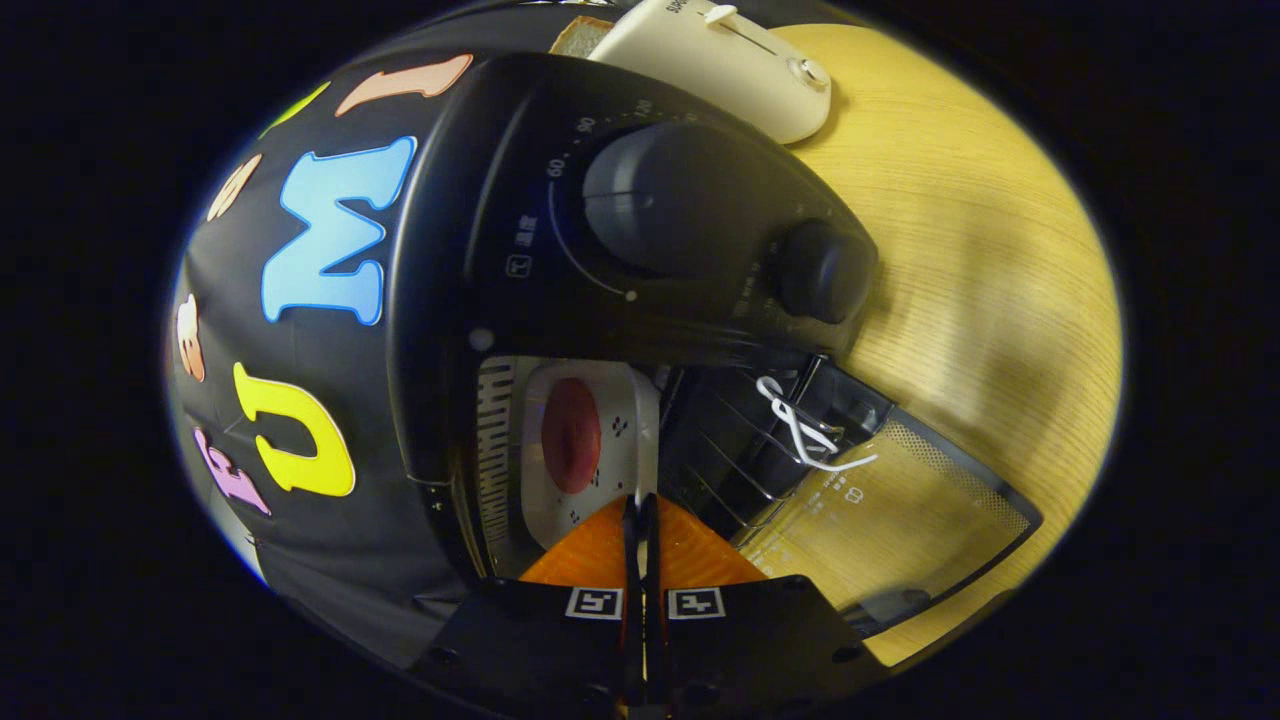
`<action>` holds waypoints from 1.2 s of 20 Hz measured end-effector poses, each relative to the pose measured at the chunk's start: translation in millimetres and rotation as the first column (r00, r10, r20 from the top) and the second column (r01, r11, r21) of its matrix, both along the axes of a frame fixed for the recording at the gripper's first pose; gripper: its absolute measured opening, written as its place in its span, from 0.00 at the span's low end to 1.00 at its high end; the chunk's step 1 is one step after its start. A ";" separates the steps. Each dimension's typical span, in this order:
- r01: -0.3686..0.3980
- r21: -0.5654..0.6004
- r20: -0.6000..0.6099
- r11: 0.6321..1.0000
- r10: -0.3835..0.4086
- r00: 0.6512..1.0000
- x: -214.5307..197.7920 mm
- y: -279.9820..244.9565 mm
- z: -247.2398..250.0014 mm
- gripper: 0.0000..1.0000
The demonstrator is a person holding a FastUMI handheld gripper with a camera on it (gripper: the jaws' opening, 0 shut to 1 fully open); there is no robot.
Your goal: Open the toaster oven, put the food inside, and close the toaster oven door.
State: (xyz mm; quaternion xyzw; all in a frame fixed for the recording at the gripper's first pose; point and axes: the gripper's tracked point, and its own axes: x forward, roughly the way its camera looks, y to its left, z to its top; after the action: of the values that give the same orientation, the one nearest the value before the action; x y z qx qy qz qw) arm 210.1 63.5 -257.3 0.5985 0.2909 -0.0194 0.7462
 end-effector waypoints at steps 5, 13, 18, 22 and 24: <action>-0.046 -0.013 0.030 0.999 0.046 0.998 -7.2 13.2 8.5 0.07; -0.226 -0.176 0.048 0.958 0.238 0.970 -61.0 28.0 18.0 0.48; -0.310 -0.326 0.045 0.893 0.342 0.939 -87.0 31.5 22.9 0.90; -0.327 -0.474 0.010 0.818 0.376 0.927 -108.7 26.1 19.4 0.98; -0.347 -0.552 -0.056 0.758 0.381 0.923 -121.3 19.7 7.0 0.98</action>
State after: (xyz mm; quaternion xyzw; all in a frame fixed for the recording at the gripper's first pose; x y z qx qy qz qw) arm 88.8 83.3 -250.3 0.2897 0.3611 0.0606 0.8843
